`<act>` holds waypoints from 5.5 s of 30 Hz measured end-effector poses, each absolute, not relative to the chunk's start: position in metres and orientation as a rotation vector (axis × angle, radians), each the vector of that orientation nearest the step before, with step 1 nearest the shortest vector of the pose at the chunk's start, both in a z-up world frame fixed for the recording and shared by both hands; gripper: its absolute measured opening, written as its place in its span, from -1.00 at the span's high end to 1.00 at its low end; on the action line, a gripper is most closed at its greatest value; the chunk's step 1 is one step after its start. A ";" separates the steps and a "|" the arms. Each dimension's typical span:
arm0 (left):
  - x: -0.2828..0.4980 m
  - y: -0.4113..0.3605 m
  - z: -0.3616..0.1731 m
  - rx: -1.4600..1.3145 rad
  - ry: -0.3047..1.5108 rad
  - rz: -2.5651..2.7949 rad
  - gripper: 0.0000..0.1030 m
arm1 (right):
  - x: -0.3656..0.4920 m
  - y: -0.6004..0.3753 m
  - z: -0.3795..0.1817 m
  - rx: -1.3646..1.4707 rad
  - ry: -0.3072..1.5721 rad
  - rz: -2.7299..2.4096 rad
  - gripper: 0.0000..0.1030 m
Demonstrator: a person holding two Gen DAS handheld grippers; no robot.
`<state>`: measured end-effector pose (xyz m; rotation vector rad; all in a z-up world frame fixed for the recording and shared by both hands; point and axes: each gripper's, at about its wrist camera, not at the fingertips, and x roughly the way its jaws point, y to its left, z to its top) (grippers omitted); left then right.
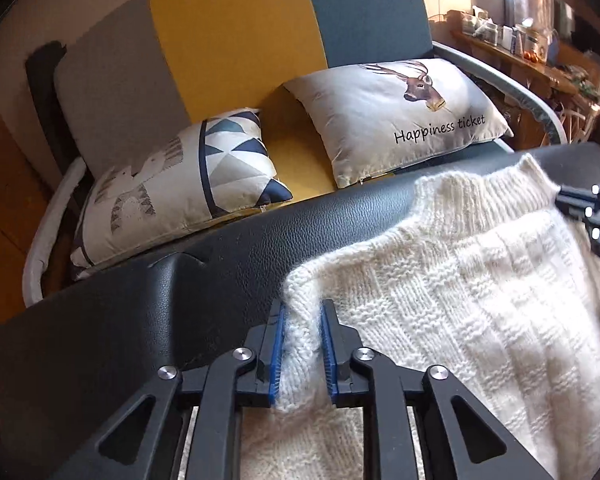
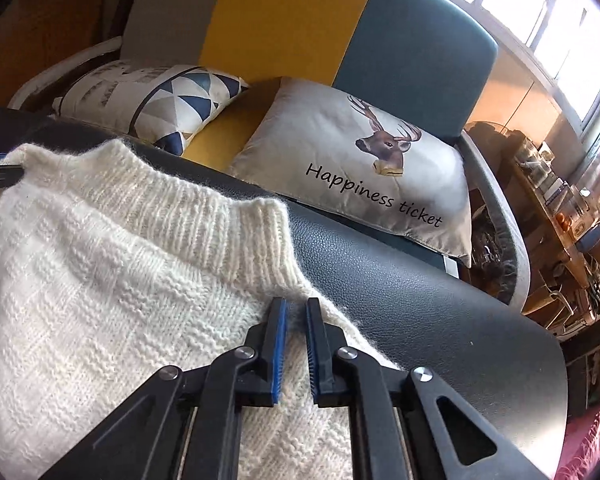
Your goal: Fold clothes
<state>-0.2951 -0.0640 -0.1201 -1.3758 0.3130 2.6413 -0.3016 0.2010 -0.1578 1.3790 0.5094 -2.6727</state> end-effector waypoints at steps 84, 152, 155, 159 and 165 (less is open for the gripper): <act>0.030 -0.492 -0.125 -1.799 -1.214 2.972 0.14 | -0.037 -0.002 -0.101 1.364 -0.057 -2.237 0.49; -0.038 -0.088 -0.124 -1.426 -0.103 2.537 0.76 | -0.143 0.109 -0.137 1.496 0.019 -2.512 0.55; -0.044 -0.088 -0.117 -1.457 -0.192 2.505 0.76 | -0.141 0.111 -0.136 1.471 -0.004 -2.504 0.50; -0.055 -0.084 -0.095 -1.398 -0.226 2.531 0.76 | -0.134 0.133 -0.127 1.453 -0.154 -2.497 0.50; -0.068 -0.053 -0.096 -1.399 -0.185 2.483 0.70 | -0.082 0.206 -0.113 1.415 -0.518 -2.528 0.48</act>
